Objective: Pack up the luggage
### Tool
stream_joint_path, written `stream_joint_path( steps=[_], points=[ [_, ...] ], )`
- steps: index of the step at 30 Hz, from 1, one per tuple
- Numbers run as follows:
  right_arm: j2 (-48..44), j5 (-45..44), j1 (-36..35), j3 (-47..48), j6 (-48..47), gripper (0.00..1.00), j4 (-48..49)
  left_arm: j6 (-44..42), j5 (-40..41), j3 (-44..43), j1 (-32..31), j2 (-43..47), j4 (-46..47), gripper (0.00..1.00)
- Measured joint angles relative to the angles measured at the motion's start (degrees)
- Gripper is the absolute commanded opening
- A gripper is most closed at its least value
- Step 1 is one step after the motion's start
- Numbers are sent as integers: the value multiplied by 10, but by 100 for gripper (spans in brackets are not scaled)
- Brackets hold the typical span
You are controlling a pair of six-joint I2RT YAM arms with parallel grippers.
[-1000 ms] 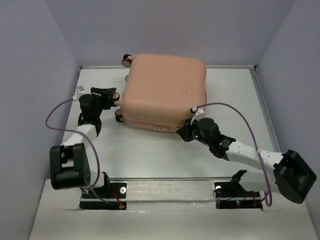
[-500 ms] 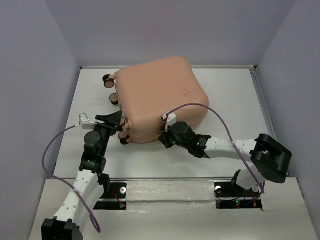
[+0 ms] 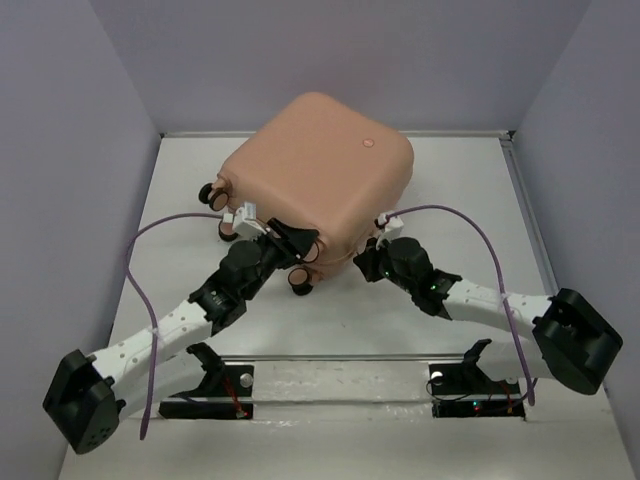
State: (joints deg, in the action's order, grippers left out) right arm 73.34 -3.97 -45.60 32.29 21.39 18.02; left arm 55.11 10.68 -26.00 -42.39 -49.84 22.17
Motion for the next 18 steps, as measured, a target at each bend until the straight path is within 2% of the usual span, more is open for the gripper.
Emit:
stream_joint_path(
  steps=[3, 8, 12, 18],
  points=[
    [3, -88, -23, -36, 21, 7, 66, -31, -24, -80, -13, -111, -16, 6],
    [-12, -168, -33, -67, 30, 7, 111, -86, -69, -200, -6, -202, -97, 6],
    [-77, -200, -39, -97, 27, 7, 84, -113, -133, -259, 5, -253, -130, 6],
    [-174, -204, -58, -107, 15, 7, -18, -135, -203, -273, 27, -263, -125, 6]
  ],
)
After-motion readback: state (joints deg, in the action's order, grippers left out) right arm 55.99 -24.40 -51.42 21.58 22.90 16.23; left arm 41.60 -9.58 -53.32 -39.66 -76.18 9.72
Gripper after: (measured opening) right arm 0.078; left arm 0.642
